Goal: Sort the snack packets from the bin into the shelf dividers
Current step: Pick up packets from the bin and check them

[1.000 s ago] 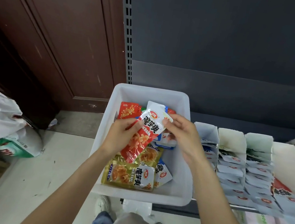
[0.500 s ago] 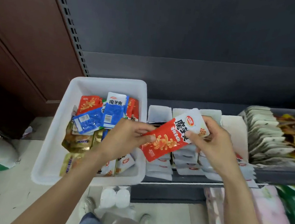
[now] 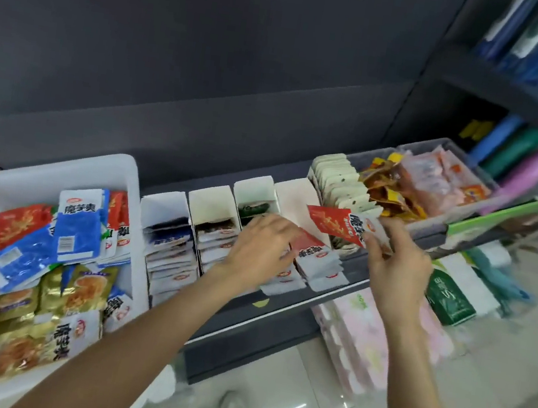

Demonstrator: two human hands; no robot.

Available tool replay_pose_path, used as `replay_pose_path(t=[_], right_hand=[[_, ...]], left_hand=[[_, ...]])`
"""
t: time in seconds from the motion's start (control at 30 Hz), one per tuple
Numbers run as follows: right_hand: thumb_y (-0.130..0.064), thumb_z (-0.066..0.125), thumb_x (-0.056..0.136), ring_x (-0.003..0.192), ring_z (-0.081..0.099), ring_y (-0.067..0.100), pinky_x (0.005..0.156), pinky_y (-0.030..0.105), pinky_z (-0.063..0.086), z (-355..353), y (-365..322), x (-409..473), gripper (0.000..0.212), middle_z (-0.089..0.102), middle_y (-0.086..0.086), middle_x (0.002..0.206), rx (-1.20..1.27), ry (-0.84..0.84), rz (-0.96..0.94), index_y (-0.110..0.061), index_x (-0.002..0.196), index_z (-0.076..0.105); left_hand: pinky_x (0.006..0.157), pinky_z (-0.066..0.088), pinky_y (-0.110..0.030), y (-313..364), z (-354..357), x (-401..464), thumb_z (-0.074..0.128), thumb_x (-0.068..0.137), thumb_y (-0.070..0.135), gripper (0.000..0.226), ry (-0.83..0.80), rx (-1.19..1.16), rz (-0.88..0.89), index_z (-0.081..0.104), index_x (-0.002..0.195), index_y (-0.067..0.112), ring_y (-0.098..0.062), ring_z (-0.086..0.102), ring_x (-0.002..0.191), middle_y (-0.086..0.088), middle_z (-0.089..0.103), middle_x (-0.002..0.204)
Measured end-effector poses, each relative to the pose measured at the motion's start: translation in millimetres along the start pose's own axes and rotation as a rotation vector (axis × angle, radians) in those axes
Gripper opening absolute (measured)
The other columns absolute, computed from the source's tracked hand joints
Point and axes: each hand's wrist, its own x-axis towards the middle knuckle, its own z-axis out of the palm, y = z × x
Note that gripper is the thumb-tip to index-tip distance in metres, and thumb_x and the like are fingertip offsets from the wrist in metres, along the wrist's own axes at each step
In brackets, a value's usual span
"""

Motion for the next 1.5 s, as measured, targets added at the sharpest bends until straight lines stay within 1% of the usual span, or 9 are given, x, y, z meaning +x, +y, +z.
replay_pose_path(t=[0.13,0.27,0.37,0.53,0.7,0.97,1.2,1.37,1.5], right_hand=[[-0.008,0.066,0.083,0.069,0.065,0.027,0.055,0.025,0.042,39,5,-10,0.015,0.068,0.001,0.078,-0.141,-0.125,-0.182,-0.020,0.092,0.068],[-0.003,0.070,0.074,0.095,0.060,0.027,0.080,0.036,0.051,61,25,-22,0.032,0.072,0.000,0.097,-0.335,-0.323,-0.388,-0.019,0.101,0.073],[-0.001,0.069,0.072,0.091,0.060,0.028,0.080,0.037,0.048,53,19,-28,0.038,0.072,0.003,0.100,-0.361,-0.333,-0.406,-0.016,0.107,0.071],[-0.011,0.053,0.089,0.080,0.066,0.018,0.075,0.031,0.051,25,-46,-14,0.024,0.072,-0.002,0.094,0.155,-0.312,-0.385,-0.015,0.107,0.070],[-0.021,0.055,0.094,0.093,0.064,0.002,0.083,0.020,0.050,49,-137,-18,0.020,0.070,-0.010,0.103,0.481,-0.612,-0.426,-0.020,0.108,0.069],[-0.021,0.049,0.095,0.099,0.062,0.022,0.080,0.034,0.050,176,-268,-86,0.026,0.068,0.003,0.110,0.118,-0.980,-0.732,-0.017,0.116,0.064],[-0.047,0.040,0.097,0.134,0.032,0.034,0.105,0.041,0.035,274,-312,-115,0.064,0.029,0.018,0.149,-0.251,-1.042,-0.615,-0.006,0.145,0.027],[-0.052,0.048,0.092,0.120,0.046,0.030,0.097,0.038,0.039,291,-323,-123,0.063,0.051,0.016,0.131,-0.430,-0.872,-0.556,-0.003,0.132,0.040],[-0.019,0.053,0.095,0.106,0.059,0.029,0.082,0.034,0.049,272,-326,-122,0.047,0.060,0.014,0.117,-0.283,-0.909,-0.513,-0.005,0.136,0.036]], left_hand=[[0.101,0.031,-0.032,-1,15,-1,0.050,0.092,0.031,0.037,-0.046,0.111,-0.004,0.055,0.127,0.019,-0.018,0.040,0.123,0.001,0.057,0.127],[0.103,0.027,-0.029,-7,10,-5,0.051,0.092,0.023,0.035,-0.018,0.025,0.048,0.058,0.126,0.025,-0.016,0.041,0.126,0.004,0.058,0.125],[0.105,0.022,-0.025,-17,0,-13,0.050,0.093,0.023,0.030,-0.028,-0.028,0.105,0.062,0.121,0.025,-0.013,0.041,0.128,0.007,0.057,0.128],[0.079,0.047,-0.026,-36,-31,-55,0.054,0.089,0.027,0.021,0.388,-0.071,0.051,0.073,0.095,0.019,-0.009,0.065,0.082,0.007,0.072,0.088],[0.059,0.048,-0.022,-82,-80,-131,0.056,0.088,0.023,0.022,0.633,0.046,-0.192,0.074,0.083,0.012,-0.009,0.062,0.060,0.002,0.070,0.071],[0.082,0.049,-0.042,-195,-109,-246,0.065,0.079,0.020,0.033,0.290,0.114,-0.928,0.067,0.111,0.013,-0.036,0.059,0.101,-0.014,0.066,0.108],[0.103,0.035,-0.031,-231,-98,-260,0.050,0.094,0.033,0.048,-0.128,0.237,-0.832,0.042,0.139,0.020,-0.020,0.043,0.127,0.001,0.041,0.143],[0.106,0.032,-0.032,-236,-95,-261,0.044,0.096,0.037,0.049,-0.166,0.322,-0.806,0.036,0.142,0.023,-0.018,0.036,0.132,0.003,0.036,0.146],[0.106,0.032,-0.032,-239,-97,-260,0.045,0.096,0.037,0.047,-0.138,0.248,-0.827,0.040,0.140,0.025,-0.017,0.037,0.131,0.004,0.039,0.144]])
